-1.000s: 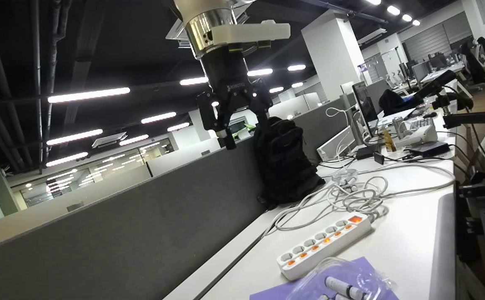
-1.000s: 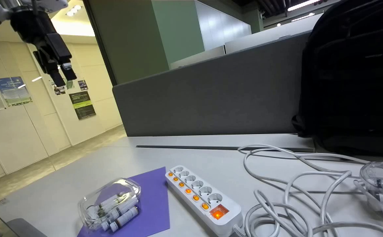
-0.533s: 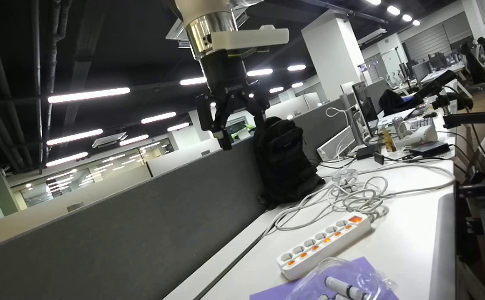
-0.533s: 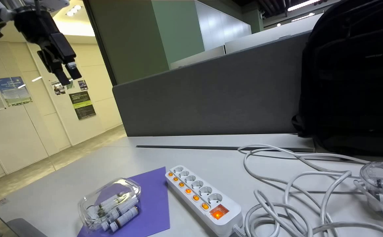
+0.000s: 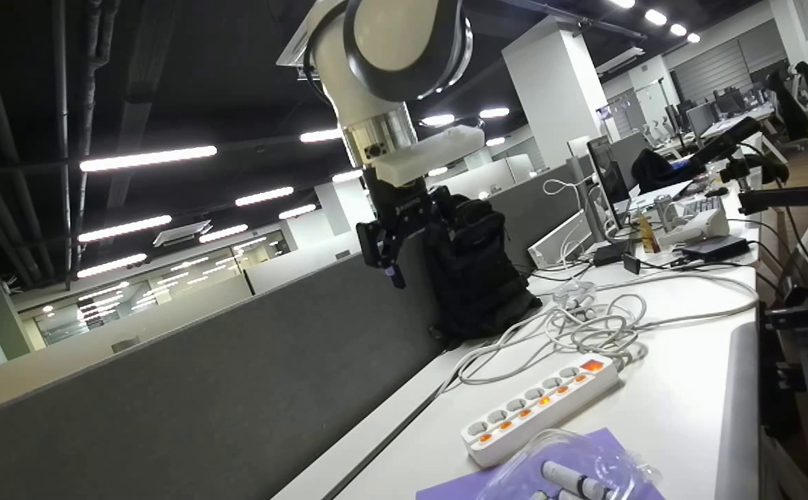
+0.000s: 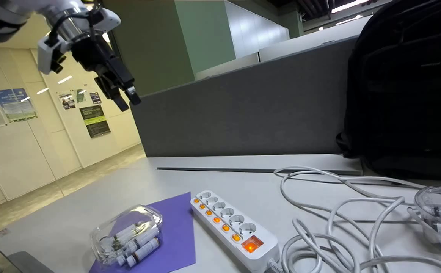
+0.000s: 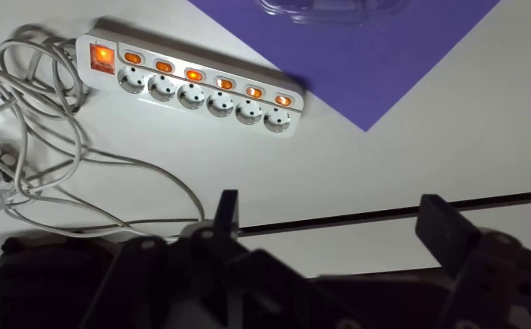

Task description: Turn on the third and second switches from the right

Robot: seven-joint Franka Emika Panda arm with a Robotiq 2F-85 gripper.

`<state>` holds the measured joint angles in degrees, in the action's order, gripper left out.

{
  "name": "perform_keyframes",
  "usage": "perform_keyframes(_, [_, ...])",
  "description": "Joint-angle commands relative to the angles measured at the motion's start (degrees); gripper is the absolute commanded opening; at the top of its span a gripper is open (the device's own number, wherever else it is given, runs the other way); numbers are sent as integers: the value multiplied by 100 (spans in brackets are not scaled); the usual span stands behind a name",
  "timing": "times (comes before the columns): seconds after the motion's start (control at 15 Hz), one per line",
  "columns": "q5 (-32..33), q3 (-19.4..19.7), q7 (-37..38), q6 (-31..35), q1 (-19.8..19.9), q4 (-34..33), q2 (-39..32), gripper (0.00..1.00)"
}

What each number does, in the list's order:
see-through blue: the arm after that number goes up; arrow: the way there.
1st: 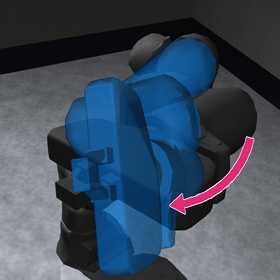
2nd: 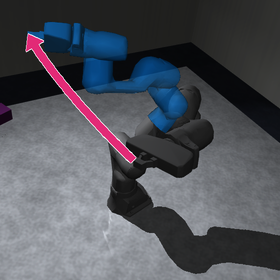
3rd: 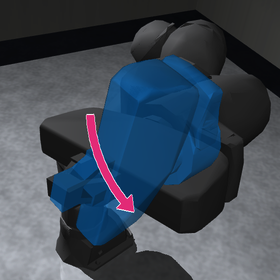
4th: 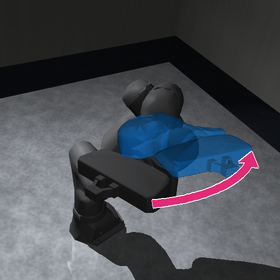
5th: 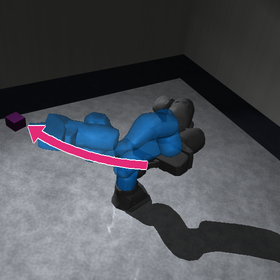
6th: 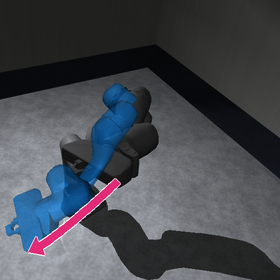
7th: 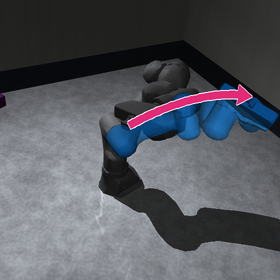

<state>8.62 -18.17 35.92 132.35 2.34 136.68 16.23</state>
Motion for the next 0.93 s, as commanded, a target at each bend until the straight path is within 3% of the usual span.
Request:
perform_keyframes(0.0, [595, 134, 596, 87, 52, -245, -654, 100])
perform_keyframes(0.2, [990, 340, 875, 146, -33, -334, -1126, 100])
perform_keyframes(0.27, [1076, 415, 948, 168, -67, -350, -1256, 95])
perform_keyframes(0.33, [1126, 500, 1019, 215, -98, -357, -1397, 75])
perform_keyframes(0.47, [1198, 684, 1157, 313, -165, -380, -1662, 70])
perform_keyframes(0.87, [1502, 1287, 1646, 725, -383, -414, -2261, 27])
